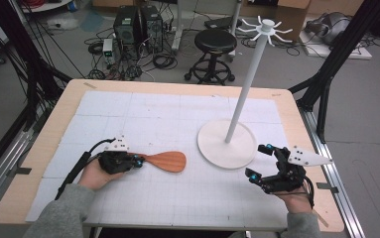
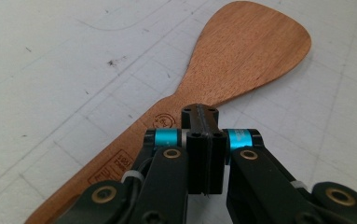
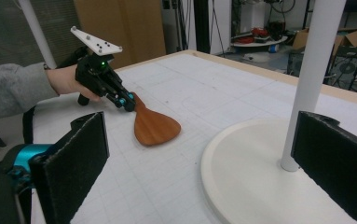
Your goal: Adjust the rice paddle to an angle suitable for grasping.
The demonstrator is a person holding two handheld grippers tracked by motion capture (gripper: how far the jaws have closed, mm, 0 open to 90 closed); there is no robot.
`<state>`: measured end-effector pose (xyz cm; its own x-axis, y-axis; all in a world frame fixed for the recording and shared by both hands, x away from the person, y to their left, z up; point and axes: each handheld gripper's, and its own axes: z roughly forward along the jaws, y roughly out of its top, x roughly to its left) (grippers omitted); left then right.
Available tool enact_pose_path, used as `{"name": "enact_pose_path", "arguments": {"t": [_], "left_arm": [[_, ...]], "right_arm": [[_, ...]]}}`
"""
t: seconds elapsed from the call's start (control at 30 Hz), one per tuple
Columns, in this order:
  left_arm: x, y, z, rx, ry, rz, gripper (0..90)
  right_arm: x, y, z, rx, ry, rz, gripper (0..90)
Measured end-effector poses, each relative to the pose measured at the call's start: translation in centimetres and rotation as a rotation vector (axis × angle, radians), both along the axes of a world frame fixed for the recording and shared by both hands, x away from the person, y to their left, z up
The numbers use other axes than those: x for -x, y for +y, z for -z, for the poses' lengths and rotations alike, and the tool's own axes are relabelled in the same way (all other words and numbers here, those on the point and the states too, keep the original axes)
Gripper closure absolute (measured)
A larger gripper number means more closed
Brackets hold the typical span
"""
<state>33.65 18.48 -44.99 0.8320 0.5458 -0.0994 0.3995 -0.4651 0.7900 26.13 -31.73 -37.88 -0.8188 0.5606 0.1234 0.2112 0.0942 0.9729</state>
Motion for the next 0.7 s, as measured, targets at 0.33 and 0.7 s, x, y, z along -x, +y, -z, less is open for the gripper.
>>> {"name": "enact_pose_path", "arguments": {"t": [0.33,0.7], "left_arm": [[-1.7,0.7,0.0,0.018,0.023,-0.093,89.6],[-1.7,-0.8,-0.7,0.036,-0.01,-0.063,89.6]], "right_arm": [[-0.2,0.1,0.3,0.014,0.027,0.004,2.9],[-0.4,0.0,0.4,0.005,0.033,0.008,2.9]]}}
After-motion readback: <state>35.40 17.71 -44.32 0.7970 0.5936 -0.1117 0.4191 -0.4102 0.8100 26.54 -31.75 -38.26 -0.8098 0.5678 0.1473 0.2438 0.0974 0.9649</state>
